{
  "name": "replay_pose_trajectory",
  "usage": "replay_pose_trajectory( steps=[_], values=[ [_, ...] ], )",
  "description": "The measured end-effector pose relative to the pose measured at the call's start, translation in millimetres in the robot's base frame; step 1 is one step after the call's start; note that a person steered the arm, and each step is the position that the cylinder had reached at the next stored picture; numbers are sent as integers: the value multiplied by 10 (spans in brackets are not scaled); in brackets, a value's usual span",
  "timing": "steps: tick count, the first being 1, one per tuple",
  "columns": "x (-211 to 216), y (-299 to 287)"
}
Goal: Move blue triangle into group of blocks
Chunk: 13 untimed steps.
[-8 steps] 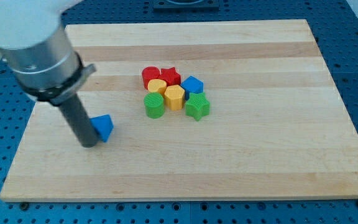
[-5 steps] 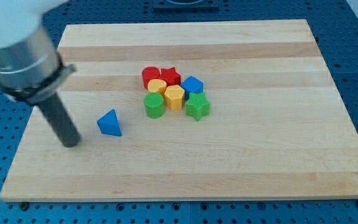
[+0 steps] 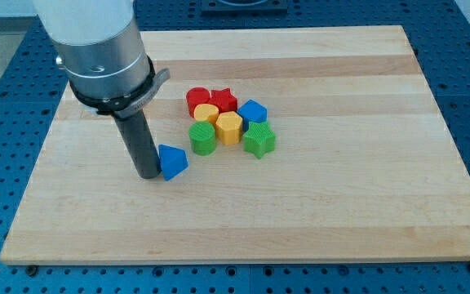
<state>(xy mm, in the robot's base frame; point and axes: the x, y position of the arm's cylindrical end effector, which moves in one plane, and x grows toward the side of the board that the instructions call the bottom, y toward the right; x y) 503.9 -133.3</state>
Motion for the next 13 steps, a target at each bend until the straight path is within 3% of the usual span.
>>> replay_pose_trajectory(
  steps=[13],
  values=[
    [-96,775]
  ],
)
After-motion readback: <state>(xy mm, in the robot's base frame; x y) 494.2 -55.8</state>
